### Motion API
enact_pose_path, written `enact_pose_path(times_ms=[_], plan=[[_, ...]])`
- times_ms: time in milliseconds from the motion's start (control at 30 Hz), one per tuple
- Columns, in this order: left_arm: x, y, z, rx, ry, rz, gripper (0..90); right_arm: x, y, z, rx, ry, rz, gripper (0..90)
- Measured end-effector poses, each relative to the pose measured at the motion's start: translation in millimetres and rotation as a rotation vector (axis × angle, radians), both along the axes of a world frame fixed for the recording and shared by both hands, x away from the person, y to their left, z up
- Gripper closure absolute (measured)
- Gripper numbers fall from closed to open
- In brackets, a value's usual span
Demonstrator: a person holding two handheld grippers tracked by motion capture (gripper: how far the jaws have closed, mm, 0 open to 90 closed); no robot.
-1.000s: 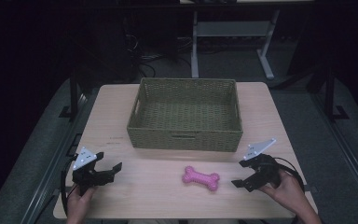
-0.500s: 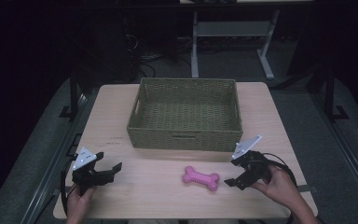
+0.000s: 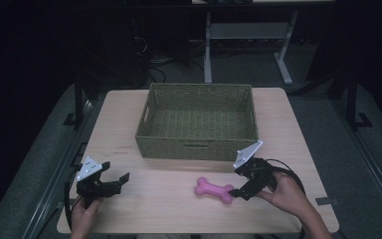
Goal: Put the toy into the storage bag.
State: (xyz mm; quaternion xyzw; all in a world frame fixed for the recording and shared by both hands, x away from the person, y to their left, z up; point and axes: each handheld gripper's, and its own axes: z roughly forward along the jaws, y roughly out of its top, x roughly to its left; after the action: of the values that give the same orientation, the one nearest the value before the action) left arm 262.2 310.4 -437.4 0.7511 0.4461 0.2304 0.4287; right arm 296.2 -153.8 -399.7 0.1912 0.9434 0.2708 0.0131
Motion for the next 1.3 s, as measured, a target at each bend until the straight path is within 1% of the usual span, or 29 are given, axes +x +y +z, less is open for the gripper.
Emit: enact_pose_path(times_ms=[33, 67, 200, 300, 333, 367, 467, 533, 600, 733, 900, 933, 1033, 1100, 1300], plan=[[0.0, 0.0, 0.0, 0.0, 0.0, 0.0, 13.4, 0.0, 0.0, 0.0, 0.0, 0.0, 0.0, 22.3], [0.2, 0.8, 0.1, 0.0, 0.0, 0.001, 13.4, 0.6, 6.0, 0.0, -0.008, 0.0, 0.015, 22.8], [0.4, 0.8, 0.0, -0.004, 0.0, 0.001, 13.4, 2.5, 16.1, -0.8, -0.015, 0.003, 0.033, 23.3], [0.4, -0.2, 0.0, -0.006, -0.003, 0.0, 13.3, 4.0, 23.9, -2.7, -0.032, 0.005, 0.045, 24.3], [0.4, -0.2, 0.0, -0.006, -0.003, 0.0, 13.4, 4.0, 23.9, -2.7, -0.032, 0.005, 0.045, 24.3], [0.3, -0.3, 0.2, -0.005, -0.001, 0.0, 13.4, 4.5, 29.4, -4.6, -0.041, 0.009, 0.058, 25.2], [0.4, -0.2, 0.1, -0.009, -0.002, 0.002, 13.4, 5.5, 37.0, -7.7, -0.053, 0.013, 0.077, 27.1], [0.4, 0.2, 0.1, -0.006, 0.0, 0.001, 13.4, 6.2, 41.1, -9.4, -0.056, 0.015, 0.085, 29.6], [0.5, 0.3, 0.0, -0.005, 0.0, 0.001, 13.4, 6.5, 42.6, -9.9, -0.059, 0.02, 0.085, 29.7], [0.6, 0.8, 0.2, -0.006, 0.0, 0.0, 13.4, 9.0, 52.5, -15.3, -0.081, 0.03, 0.105, 32.2], [0.3, 0.7, 0.3, -0.009, -0.001, 0.001, 13.4, 10.1, 59.3, -18.8, -0.097, 0.036, 0.118, 36.3], [0.6, 1.1, 0.2, -0.007, 0.0, 0.001, 13.4, 10.8, 62.0, -21.1, -0.106, 0.034, 0.127, 38.5], [0.4, 1.8, 0.3, -0.009, 0.0, 0.005, 13.3, 11.3, 65.3, -25.3, -0.128, 0.028, 0.138, 40.7], [0.3, 2.1, 0.5, -0.009, -0.002, 0.005, 13.4, 11.3, 67.4, -27.1, -0.135, 0.029, 0.148, 43.6], [0.1, 2.3, 0.5, -0.009, -0.001, 0.005, 13.4, 12.0, 70.7, -30.1, -0.149, 0.02, 0.155, 48.2]])
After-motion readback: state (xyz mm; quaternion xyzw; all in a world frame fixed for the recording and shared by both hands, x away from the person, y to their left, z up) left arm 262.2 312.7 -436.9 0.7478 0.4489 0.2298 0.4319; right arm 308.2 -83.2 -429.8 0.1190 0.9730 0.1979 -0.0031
